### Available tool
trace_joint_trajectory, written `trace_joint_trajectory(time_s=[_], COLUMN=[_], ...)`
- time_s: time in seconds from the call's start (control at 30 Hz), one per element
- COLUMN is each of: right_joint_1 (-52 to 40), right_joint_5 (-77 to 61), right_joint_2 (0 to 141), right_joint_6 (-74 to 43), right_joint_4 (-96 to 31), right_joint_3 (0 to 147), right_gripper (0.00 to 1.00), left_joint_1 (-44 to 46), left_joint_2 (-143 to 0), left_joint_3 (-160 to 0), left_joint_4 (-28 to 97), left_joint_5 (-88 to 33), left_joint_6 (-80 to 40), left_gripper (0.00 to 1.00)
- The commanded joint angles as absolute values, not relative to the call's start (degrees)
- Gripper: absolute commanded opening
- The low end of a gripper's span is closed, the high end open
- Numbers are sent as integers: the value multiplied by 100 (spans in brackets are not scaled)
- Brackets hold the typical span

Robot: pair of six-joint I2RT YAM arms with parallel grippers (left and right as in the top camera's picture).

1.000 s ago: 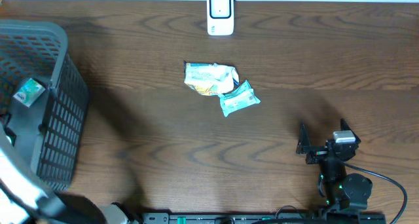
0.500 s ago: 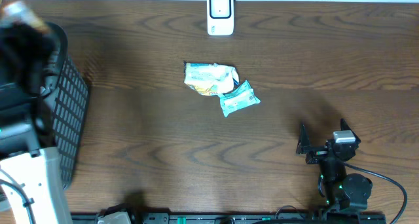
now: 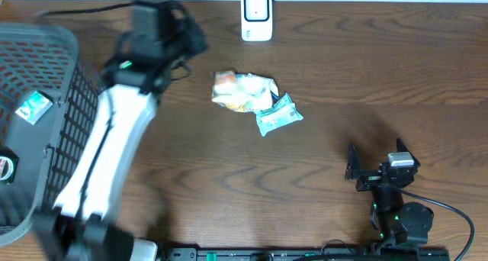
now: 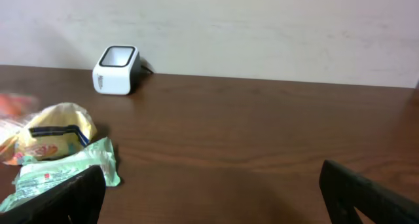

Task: Scan the item barcode
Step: 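Lift the orange tissue box out and place it behind the bag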

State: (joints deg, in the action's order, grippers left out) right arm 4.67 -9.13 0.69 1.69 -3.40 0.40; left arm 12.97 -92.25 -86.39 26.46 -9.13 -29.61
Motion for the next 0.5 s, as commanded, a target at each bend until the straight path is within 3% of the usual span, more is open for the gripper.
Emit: trace_joint_trajectory(time_s=[0.0,0.3,0.47], right_joint_1=[495,495,495], right_joint_5=[-893,-893,-893], right_joint_2=[32,32,32], right_joint_6=[89,89,89], right_joint_4=[-366,-366,-366], right_joint_3=[36,36,36], right_gripper=[99,99,99], left_joint_1=[1455,1439,1173], left_joint_2=[-9974,-10755,-10274], left_joint_3=[-8733,-8735,-8735], left_joint_4=[2458,2379,2381], left_joint_5=[-939,-941,-939], left_joint_6=[-2543,-2327,-1782], left_gripper=[7,9,37])
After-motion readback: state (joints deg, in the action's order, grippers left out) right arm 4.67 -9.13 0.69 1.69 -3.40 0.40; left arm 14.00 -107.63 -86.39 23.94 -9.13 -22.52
